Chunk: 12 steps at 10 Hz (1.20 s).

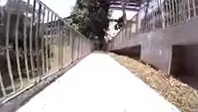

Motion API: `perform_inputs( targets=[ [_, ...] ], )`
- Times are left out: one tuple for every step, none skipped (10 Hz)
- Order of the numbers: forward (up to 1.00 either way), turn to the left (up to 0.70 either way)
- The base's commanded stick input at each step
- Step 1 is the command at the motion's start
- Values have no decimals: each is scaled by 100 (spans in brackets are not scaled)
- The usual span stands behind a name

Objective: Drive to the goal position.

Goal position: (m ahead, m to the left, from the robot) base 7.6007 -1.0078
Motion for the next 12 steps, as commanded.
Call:
perform_inputs(
  targets=[
    [50, -50],
    [50, -48],
    [50, -12],
    [50, 0],
    [50, 0],
    [50, 0],
    [50, 0],
    [50, 0],
    [50, 0],
    [50, 0],
    [50, 0],
    [50, 0]
  ],
)
